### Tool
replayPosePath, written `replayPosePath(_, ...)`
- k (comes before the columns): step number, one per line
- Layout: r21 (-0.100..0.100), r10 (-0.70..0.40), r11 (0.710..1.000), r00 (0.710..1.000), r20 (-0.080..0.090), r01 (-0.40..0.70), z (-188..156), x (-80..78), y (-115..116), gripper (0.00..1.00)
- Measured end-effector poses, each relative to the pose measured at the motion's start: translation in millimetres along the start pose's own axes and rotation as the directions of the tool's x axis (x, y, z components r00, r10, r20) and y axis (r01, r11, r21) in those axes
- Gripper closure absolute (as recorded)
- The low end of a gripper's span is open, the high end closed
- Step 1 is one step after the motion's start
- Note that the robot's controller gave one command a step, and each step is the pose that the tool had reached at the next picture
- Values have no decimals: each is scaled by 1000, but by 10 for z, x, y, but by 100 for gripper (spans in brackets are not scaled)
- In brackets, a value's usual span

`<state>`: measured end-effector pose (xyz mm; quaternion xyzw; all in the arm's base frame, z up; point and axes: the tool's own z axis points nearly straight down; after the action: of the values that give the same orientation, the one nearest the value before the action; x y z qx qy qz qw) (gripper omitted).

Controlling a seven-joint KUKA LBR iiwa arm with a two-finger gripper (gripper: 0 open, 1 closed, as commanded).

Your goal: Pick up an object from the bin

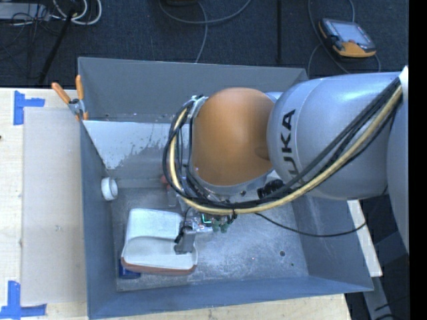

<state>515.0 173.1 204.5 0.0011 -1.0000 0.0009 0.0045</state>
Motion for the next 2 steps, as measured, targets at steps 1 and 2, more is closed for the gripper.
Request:
replayPosePath(1,0,-35,999,999,4,35,1381,-545,-44,0)
replayPosePath(2,-2,-31,1000,999,8,31,1370,-553,-49,0)
